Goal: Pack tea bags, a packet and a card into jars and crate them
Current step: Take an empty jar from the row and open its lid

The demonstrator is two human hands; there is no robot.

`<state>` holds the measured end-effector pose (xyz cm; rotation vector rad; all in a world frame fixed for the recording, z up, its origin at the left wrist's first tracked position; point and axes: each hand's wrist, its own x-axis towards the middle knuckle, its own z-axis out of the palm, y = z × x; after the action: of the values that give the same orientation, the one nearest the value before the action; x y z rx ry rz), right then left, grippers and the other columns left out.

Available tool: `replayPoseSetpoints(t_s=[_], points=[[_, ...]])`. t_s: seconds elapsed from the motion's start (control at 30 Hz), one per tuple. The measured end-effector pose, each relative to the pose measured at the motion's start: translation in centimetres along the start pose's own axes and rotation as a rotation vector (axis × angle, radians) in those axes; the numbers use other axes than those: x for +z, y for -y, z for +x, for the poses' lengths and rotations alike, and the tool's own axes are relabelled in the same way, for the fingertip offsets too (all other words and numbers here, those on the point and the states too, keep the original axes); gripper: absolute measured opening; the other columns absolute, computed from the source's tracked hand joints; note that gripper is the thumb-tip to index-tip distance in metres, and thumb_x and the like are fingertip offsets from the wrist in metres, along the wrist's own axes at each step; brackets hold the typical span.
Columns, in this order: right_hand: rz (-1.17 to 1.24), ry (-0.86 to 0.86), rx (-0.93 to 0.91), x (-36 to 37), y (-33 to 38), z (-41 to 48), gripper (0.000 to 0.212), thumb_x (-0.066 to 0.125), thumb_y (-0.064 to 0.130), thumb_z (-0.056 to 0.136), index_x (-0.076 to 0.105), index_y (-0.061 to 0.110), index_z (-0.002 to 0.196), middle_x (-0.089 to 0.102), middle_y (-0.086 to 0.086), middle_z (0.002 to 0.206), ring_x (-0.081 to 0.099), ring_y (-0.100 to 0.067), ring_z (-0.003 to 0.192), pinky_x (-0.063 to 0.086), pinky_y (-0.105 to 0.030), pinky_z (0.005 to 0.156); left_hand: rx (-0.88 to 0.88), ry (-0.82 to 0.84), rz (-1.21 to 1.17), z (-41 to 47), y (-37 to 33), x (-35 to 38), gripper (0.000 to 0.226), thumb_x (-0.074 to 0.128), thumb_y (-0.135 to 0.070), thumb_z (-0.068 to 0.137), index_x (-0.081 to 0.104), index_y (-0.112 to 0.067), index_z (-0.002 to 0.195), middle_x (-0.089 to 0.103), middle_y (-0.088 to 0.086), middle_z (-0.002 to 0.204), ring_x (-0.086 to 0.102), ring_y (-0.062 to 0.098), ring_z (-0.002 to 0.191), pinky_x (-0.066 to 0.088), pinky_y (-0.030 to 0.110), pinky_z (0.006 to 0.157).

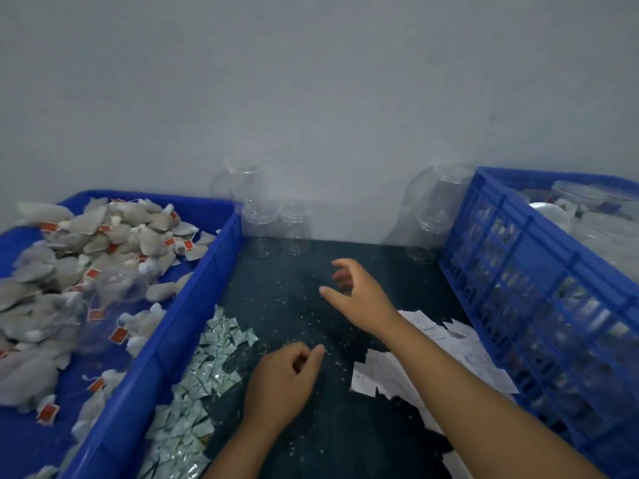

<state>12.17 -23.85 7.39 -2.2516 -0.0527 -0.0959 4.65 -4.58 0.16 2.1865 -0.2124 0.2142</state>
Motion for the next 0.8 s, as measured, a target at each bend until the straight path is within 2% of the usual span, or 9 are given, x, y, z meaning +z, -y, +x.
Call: replayPoseSetpoints(t_s=[0.17,0.27,0.37,0.43,0.5,0.57,0.7,0.77,0.8], points=[[-0.003,0.051,0.104,2.6,1.7,11.0,0.099,0.085,0.048,0.092,0.029,0.019,0.168,0.04,-0.004,0.17,0.046,-0.025,0.152,0.04,-0.031,0.11,0.026,0.034,-0.021,-0.1,0.1,0.0,0.05,0.054,-0.073,0.087,0.057,-0.025,0.072,0.062,-0.007,0.062,0.058,0.013,0.055,0.04,0.026,0.049],[0.222,-0.042,0.153,4.8,2.1,15.0,0.114,0.09,0.036,0.091,0.011,0.019,0.172,0.031,-0.007,0.175,0.043,-0.023,0.149,0.038,-0.03,0.111,-0.001,0.046,-0.043,-0.1,0.4,-0.2,0.049,0.056,-0.074,0.084,0.058,-0.025,0.075,0.063,-0.011,0.061,0.059,0.008,0.056,0.04,0.018,0.05],[0.463,-0.118,0.252,6.5,2.5,18.1,0.131,0.091,0.03,0.09,-0.01,0.02,0.173,0.022,-0.009,0.179,0.033,-0.029,0.16,0.035,-0.042,0.128,-0.009,0.045,-0.054,0.1,0.6,-0.3,0.049,0.058,-0.074,0.081,0.059,-0.025,0.076,0.064,-0.012,0.062,0.062,0.005,0.06,0.041,0.013,0.053],[0.441,-0.141,0.305,7.0,2.4,19.6,0.125,0.092,0.039,0.088,0.003,0.02,0.174,0.031,-0.01,0.175,0.037,-0.034,0.158,0.038,-0.049,0.127,-0.01,0.05,-0.055,0.2,0.7,-0.2,0.049,0.059,-0.073,0.081,0.059,-0.025,0.076,0.065,-0.012,0.063,0.063,0.006,0.061,0.042,0.013,0.053],[0.242,-0.151,0.35,7.2,2.0,19.8,0.109,0.089,0.058,0.084,0.031,0.023,0.168,0.038,-0.011,0.167,0.038,-0.038,0.154,0.04,-0.05,0.125,-0.017,0.053,-0.056,0.2,0.7,-0.1,0.048,0.06,-0.073,0.081,0.059,-0.026,0.075,0.065,-0.013,0.063,0.063,0.005,0.06,0.042,0.012,0.054],[0.185,-0.185,0.326,7.3,1.6,18.9,0.103,0.089,0.066,0.079,0.044,0.022,0.16,0.043,-0.011,0.16,0.04,-0.036,0.15,0.042,-0.048,0.123,-0.024,0.045,-0.041,0.3,0.6,-0.2,0.047,0.059,-0.074,0.08,0.059,-0.027,0.074,0.065,-0.014,0.063,0.063,0.004,0.062,0.042,0.011,0.054],[0.518,-0.22,0.209,6.9,1.4,14.1,0.091,0.093,0.049,0.083,0.042,0.018,0.152,0.053,-0.003,0.152,0.056,-0.018,0.13,0.048,-0.033,0.103,-0.034,0.038,0.008,0.6,0.3,-0.5,0.054,0.051,-0.08,0.08,0.058,-0.027,0.076,0.065,-0.014,0.066,0.062,0.005,0.064,0.043,0.015,0.055],[0.643,-0.194,0.153,6.1,2.0,10.2,0.079,0.089,0.055,0.086,0.048,0.023,0.145,0.061,0.003,0.146,0.062,-0.017,0.13,0.05,-0.03,0.098,-0.032,0.04,0.011,0.6,0.2,-0.7,0.059,0.042,-0.084,0.082,0.057,-0.028,0.077,0.064,-0.012,0.067,0.061,0.006,0.064,0.042,0.019,0.056],[0.693,-0.179,0.128,5.6,2.3,7.8,0.08,0.085,0.067,0.083,0.052,0.026,0.143,0.065,0.006,0.141,0.064,-0.017,0.131,0.052,-0.03,0.096,-0.035,0.041,0.004,0.6,0.1,-0.8,0.062,0.038,-0.085,0.083,0.057,-0.027,0.077,0.064,-0.011,0.068,0.06,0.006,0.063,0.042,0.02,0.056]])
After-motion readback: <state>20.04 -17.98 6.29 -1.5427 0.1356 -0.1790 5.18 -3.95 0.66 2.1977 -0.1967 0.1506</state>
